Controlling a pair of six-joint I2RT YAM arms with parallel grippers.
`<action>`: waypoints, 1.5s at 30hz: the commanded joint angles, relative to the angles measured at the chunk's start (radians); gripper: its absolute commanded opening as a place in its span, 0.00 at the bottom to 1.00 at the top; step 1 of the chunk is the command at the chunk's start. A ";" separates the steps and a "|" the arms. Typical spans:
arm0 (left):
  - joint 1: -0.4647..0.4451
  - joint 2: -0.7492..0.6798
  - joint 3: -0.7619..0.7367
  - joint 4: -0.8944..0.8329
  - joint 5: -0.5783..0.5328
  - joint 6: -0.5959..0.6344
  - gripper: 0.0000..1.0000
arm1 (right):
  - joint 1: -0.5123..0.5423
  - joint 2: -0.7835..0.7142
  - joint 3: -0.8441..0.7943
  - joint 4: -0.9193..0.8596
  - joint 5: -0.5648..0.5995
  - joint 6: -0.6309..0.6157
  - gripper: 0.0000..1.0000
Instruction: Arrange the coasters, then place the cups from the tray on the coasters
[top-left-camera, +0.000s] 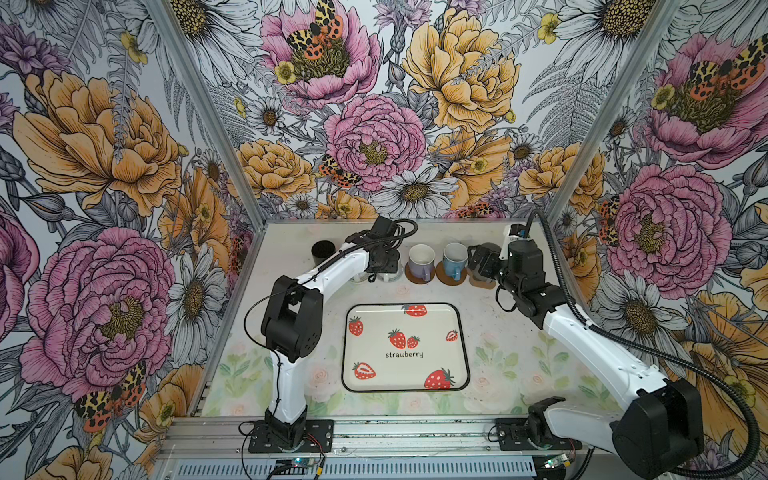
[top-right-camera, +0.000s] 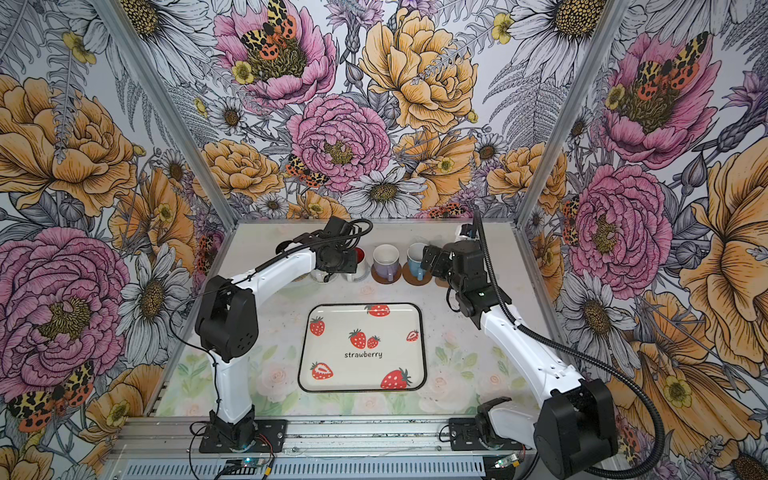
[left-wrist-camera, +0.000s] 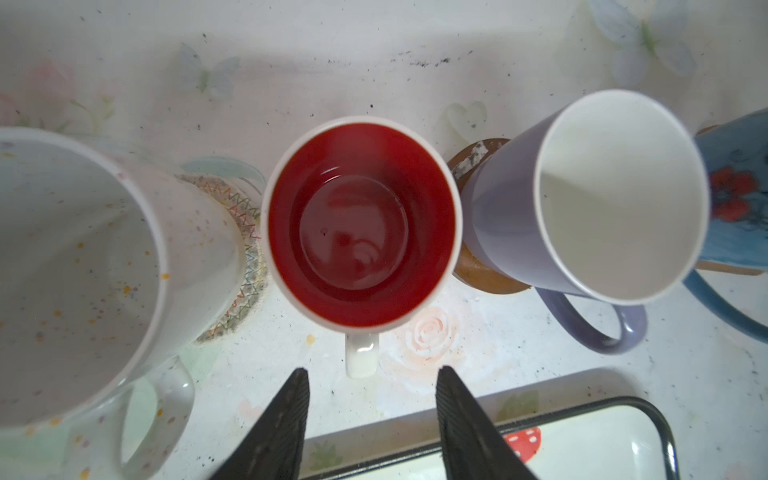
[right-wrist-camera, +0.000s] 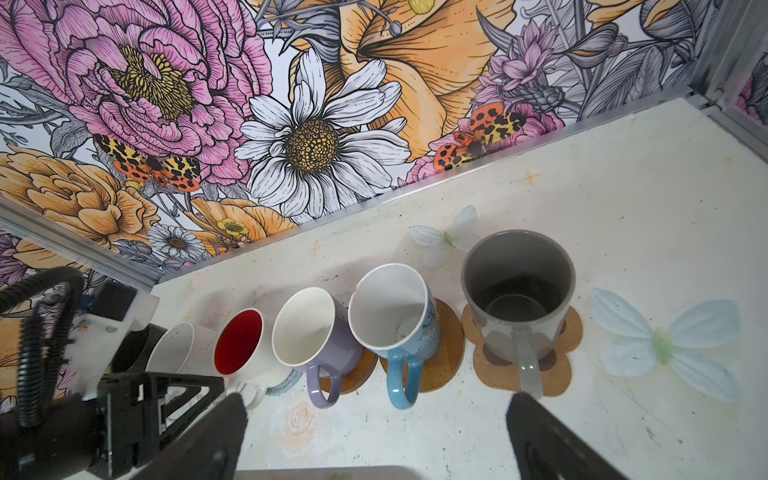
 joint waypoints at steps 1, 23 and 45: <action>-0.008 -0.107 -0.038 0.032 -0.018 0.012 0.53 | -0.008 -0.020 0.006 0.028 -0.029 0.004 0.99; 0.148 -1.041 -0.787 0.528 -0.247 0.149 0.99 | -0.022 -0.276 -0.135 -0.033 0.124 -0.259 1.00; 0.460 -0.757 -1.361 1.482 -0.203 0.344 0.99 | -0.297 -0.192 -0.631 0.600 0.085 -0.435 1.00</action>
